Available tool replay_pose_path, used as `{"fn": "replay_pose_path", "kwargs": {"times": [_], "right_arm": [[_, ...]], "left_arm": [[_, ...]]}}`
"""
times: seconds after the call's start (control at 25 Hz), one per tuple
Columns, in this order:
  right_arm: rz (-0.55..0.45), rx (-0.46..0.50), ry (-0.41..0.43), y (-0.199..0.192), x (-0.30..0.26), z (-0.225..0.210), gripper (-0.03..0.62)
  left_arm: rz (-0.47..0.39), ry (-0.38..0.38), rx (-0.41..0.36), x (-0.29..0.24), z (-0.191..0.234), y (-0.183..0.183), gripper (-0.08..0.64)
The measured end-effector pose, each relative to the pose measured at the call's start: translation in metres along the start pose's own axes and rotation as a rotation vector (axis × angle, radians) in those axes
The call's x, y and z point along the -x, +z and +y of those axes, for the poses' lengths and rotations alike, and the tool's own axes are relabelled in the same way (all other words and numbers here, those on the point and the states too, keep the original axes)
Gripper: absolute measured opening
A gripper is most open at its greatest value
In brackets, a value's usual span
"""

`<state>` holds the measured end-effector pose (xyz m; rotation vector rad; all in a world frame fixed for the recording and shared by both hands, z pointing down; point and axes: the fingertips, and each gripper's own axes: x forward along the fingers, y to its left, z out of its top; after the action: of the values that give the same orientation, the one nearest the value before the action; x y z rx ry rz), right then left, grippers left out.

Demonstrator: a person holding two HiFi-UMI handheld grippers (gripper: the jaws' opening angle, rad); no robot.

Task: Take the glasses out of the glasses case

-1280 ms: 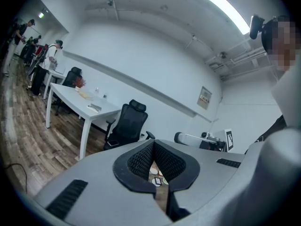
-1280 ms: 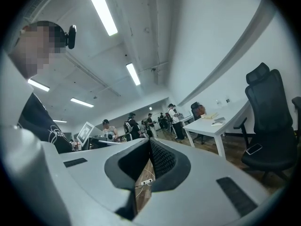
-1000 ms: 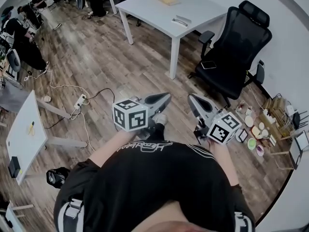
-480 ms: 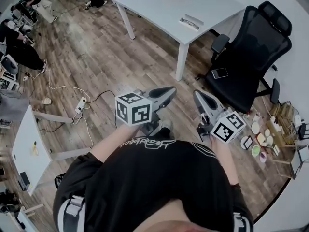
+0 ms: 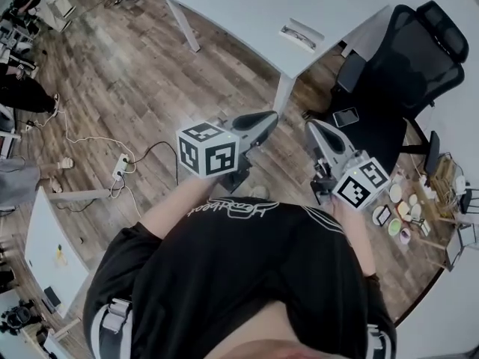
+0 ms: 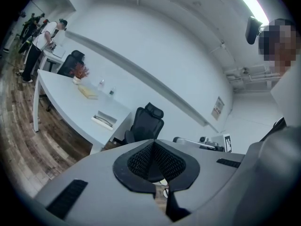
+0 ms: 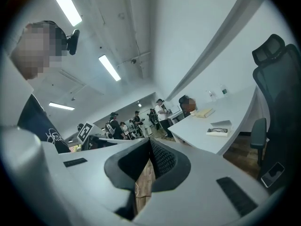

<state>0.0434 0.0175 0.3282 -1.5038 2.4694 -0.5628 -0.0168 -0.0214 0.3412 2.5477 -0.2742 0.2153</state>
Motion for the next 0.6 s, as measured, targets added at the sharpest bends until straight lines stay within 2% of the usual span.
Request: {"fn": "replay_pose_path", "kwargs": {"times": [0.24,0.6], "right_arm": [[0.016,0.061,-0.016,0.018,-0.029,-0.004,0.009],[0.044,0.118,-0.047,0.023,-0.028,-0.014,0.009]], "left_arm": [[-0.010,-0.012,0.017,0.001,0.026,0.021,0.006],[-0.020,-0.055,0.011,-0.011,0.031,0.028,0.006]]}}
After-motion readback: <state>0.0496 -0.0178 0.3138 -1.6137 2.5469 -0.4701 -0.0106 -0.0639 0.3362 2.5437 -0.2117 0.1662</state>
